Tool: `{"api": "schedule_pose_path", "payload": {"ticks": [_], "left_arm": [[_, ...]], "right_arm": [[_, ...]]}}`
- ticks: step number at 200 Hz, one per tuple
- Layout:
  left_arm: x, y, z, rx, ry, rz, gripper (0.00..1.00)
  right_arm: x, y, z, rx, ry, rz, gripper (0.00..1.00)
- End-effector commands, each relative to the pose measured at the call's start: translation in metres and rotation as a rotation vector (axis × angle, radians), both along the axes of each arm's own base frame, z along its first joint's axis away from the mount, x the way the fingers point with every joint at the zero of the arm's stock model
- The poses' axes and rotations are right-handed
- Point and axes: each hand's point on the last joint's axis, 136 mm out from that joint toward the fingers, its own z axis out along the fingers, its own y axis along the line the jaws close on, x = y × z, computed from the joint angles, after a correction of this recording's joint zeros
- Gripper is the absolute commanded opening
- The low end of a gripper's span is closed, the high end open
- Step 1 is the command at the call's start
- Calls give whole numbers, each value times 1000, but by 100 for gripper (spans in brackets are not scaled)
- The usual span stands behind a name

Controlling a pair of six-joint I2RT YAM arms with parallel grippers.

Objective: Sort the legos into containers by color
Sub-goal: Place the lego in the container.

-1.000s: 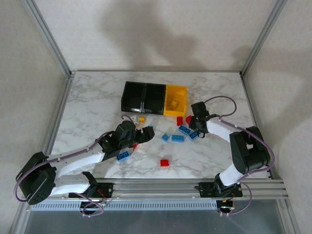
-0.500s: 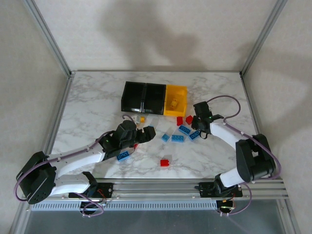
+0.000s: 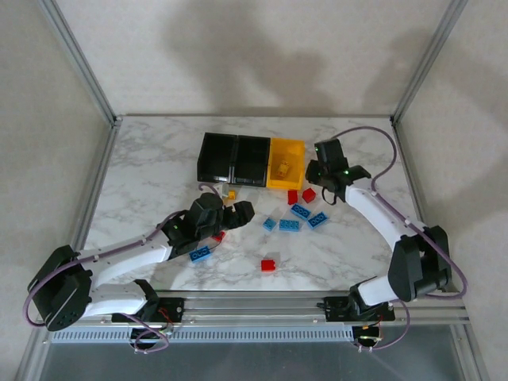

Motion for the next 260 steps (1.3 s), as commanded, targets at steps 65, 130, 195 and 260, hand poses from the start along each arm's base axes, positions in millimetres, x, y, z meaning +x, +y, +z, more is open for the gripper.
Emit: {"api": "schedule_pose_path", "payload": {"ticks": [65, 130, 195, 260], "left_arm": [[0, 15, 27, 4, -43, 54, 76], [-6, 31, 24, 13, -39, 92, 76], [-6, 31, 23, 9, -35, 94, 76], [-5, 34, 26, -1, -31, 112, 76]], "right_arm": [[72, 80, -35, 23, 66, 141, 29], [106, 94, -71, 52, 119, 125, 30], [106, 98, -85, 99, 135, 135, 31], [103, 91, -59, 101, 90, 121, 50]]}}
